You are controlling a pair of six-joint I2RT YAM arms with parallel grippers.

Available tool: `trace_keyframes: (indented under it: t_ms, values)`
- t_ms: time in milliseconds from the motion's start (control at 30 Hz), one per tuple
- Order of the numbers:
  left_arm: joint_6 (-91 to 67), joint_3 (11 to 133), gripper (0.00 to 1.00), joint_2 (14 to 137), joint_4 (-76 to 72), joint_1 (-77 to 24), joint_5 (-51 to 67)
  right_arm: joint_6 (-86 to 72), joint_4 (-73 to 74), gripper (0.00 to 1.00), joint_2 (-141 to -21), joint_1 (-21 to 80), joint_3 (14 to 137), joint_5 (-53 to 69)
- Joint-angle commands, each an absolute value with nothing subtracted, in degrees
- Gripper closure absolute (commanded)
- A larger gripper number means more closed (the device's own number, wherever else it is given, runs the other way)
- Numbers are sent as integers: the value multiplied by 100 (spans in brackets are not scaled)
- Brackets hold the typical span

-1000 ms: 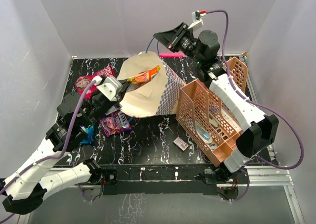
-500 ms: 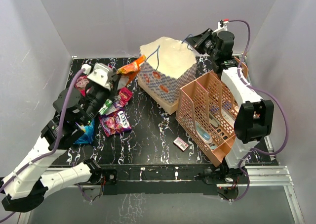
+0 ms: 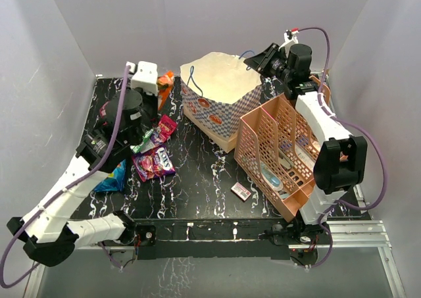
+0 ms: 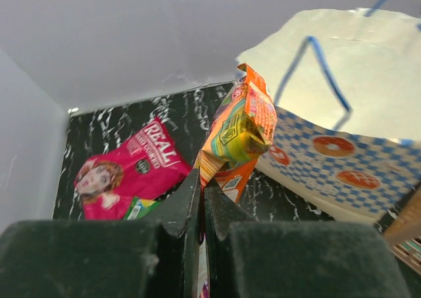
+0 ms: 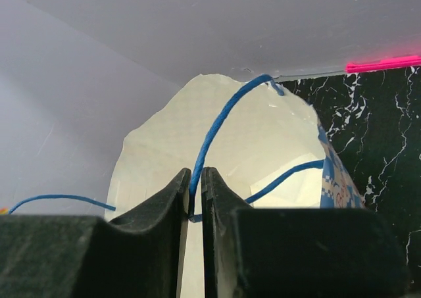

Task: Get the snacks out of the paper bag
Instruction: Place the snack at the center of the board.

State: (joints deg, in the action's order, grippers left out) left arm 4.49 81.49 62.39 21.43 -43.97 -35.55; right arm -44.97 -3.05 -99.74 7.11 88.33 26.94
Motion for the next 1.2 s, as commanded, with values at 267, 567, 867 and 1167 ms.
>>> trace_keyframes:
  t_ms: [267,567,867,1167]
  values:
    - [-841,7990,100,6427,2781,-2153,-2149,-3003,980,36,-9269,617,9562,2945]
    - [256,7246,100,6952,2379,-1916,-4134,-2336,1614,2,-8597,447,9679,2979]
    - [1786,5589,100,7340,172,-1936,-5036,-1919,2355,2,-7520,394,9210,3349]
    - [416,6110,97,8656,1035,-1925,-4460,-1269,2612,1,-5661,402,8047,2446]
